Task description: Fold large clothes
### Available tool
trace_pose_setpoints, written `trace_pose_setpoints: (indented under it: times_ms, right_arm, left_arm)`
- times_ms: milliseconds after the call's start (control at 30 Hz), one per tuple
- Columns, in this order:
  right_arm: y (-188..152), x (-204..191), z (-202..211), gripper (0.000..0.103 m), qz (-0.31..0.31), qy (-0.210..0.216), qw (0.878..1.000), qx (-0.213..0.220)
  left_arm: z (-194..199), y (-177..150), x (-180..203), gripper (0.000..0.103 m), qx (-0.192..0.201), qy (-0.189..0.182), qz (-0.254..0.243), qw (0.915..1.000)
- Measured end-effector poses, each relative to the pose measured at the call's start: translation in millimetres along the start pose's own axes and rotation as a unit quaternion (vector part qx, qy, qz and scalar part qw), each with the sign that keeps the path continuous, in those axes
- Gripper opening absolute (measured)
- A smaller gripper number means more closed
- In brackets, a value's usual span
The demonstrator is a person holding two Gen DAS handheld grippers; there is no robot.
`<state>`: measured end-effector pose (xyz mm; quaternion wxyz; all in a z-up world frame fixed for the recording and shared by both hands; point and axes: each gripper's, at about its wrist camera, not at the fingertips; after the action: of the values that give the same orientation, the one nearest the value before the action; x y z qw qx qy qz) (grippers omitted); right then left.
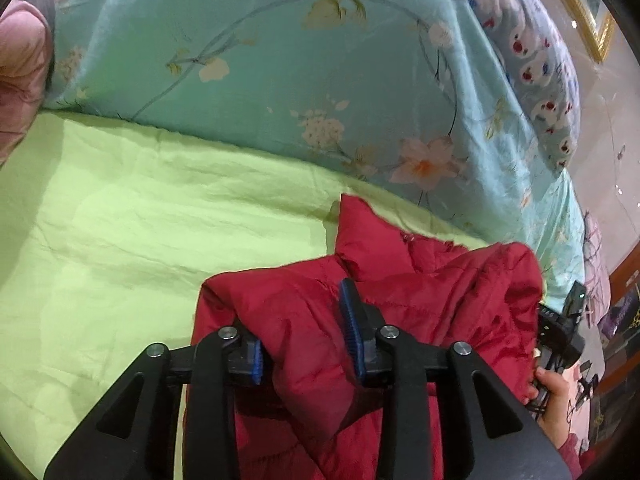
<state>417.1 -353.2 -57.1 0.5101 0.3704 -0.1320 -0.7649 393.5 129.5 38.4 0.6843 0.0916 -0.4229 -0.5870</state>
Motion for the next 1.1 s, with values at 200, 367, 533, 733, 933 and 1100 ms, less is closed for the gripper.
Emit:
trace_pose_setpoints:
  times_ms: [200,367,533,733,933,1100]
  right_arm:
    - [6.2,5.0,-1.1,0.022,-0.014,0.007,1.0,-0.003]
    - [8.9,9.3,1.5,0.028,-0.03,0.011,0.999,0.004]
    - [10.9,5.8,10.5,0.033,-0.036,0.014,0.999,0.006]
    - [17.8,9.8,33.7,0.039,-0.046,0.041,0.998,0.002]
    - [24.4,17.6,51.0,0.046,-0.075,0.073,0.994,-0.007]
    - [23.1,17.8,60.1,0.053,-0.079,0.078,0.994,0.003]
  left_arm:
    - [36.5,1.2,-3.4,0.049,0.063,0.038,0.005,0.9973]
    - [44.2,-10.8,16.1,0.049,0.048,0.002,-0.018,0.9987]
    - [28.7,-46.1,51.9,0.049,-0.002,-0.043,-0.05,0.9979]
    - [20.9,-71.0,87.3,0.049,-0.028,-0.085,-0.081,0.9927]
    - [14.3,-76.2,105.4,0.049,-0.036,-0.099,-0.099,0.9895]
    - [-3.0,-74.2,106.5,0.049,-0.048,-0.083,-0.1,0.9904]
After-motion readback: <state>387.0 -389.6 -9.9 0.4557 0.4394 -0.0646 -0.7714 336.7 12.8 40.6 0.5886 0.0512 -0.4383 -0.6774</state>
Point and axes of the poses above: each gripper's, at about its wrist camera, not at the fingertips, and z roughly against the way its jaws point, x to its right, y to its top, and after that the axes turned 7 degrees about -y, right-handed
